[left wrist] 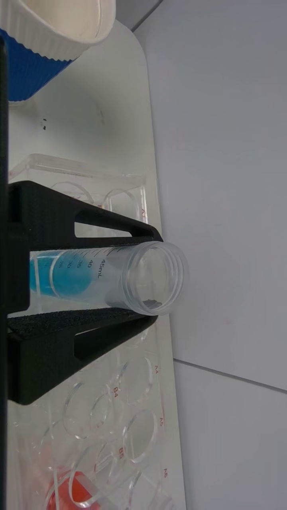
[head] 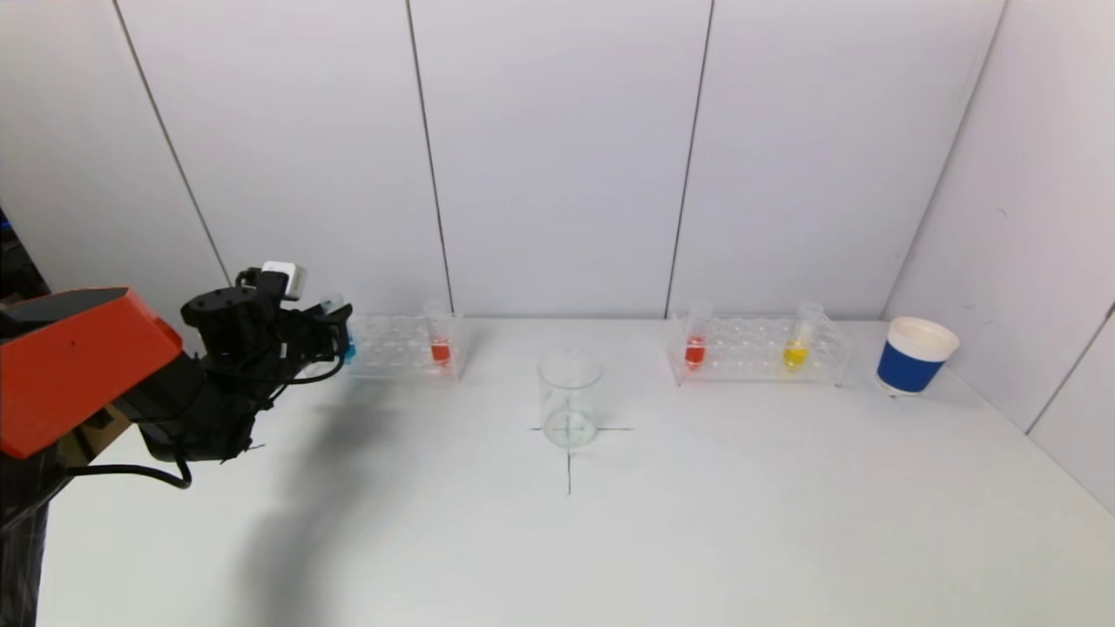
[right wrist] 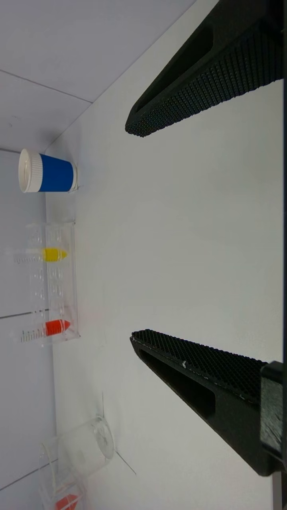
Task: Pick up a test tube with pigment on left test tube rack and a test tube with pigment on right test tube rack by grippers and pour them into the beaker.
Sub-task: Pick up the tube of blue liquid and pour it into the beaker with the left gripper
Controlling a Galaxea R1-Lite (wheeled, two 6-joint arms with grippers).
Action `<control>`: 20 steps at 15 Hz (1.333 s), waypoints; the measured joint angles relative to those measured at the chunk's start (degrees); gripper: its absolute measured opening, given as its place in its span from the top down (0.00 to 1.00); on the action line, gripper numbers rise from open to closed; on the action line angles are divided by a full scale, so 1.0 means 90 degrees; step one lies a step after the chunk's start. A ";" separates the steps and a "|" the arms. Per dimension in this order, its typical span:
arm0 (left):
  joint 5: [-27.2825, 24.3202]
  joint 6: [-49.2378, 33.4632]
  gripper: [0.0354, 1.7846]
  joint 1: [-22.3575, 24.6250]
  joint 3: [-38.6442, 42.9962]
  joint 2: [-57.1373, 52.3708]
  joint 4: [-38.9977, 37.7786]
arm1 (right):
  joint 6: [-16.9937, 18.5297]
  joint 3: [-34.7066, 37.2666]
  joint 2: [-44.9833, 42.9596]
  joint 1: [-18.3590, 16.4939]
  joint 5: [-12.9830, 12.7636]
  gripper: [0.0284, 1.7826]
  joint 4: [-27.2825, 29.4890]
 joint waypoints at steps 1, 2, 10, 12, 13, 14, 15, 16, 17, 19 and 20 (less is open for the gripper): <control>0.0009 0.0000 0.77 0.0000 -0.0024 -0.0043 0.0016 | 0.0003 0.0000 0.0000 0.0000 0.0000 0.01 0.0000; 0.0027 0.0000 0.77 -0.0008 -0.0050 -0.0083 0.0061 | 0.0003 0.0000 0.0000 0.0000 0.0000 0.01 0.0000; 0.0107 -0.0012 0.77 -0.0175 -0.0438 -0.0607 0.0821 | 0.0003 0.0000 0.0000 0.0000 0.0000 0.01 0.0000; 0.0163 -0.0012 0.77 -0.0199 -0.0558 -0.0756 0.1039 | 0.0003 0.0000 0.0000 0.0000 0.0000 0.01 0.0003; 0.0180 -0.0012 0.77 -0.0214 -0.0638 -0.0840 0.1153 | 0.0003 0.0000 0.0000 0.0000 0.0000 0.01 0.0003; 0.0184 -0.0009 0.77 -0.0248 -0.0733 -0.0945 0.1342 | 0.0003 0.0000 0.0000 0.0000 0.0000 0.01 0.0000; 0.0183 -0.0009 0.77 -0.0290 -0.0845 -0.1047 0.1547 | 0.0003 0.0000 0.0000 0.0000 0.0000 0.01 -0.0003; 0.0180 -0.0009 0.77 -0.0336 -0.0978 -0.1168 0.1787 | 0.0003 0.0000 0.0000 -0.0005 0.0000 0.01 0.0000; 0.0183 -0.0009 0.77 -0.0382 -0.1115 -0.1285 0.2003 | 0.0003 0.0000 0.0000 -0.0003 0.0003 0.01 0.0000; 0.0187 -0.0012 0.77 -0.0492 -0.1403 -0.1516 0.2472 | 0.0003 0.0000 0.0000 0.0000 0.0000 0.01 0.0000; 0.0187 -0.0012 0.77 -0.0550 -0.1562 -0.1629 0.2705 | 0.0000 0.0000 0.0000 0.0003 0.0000 0.01 0.0003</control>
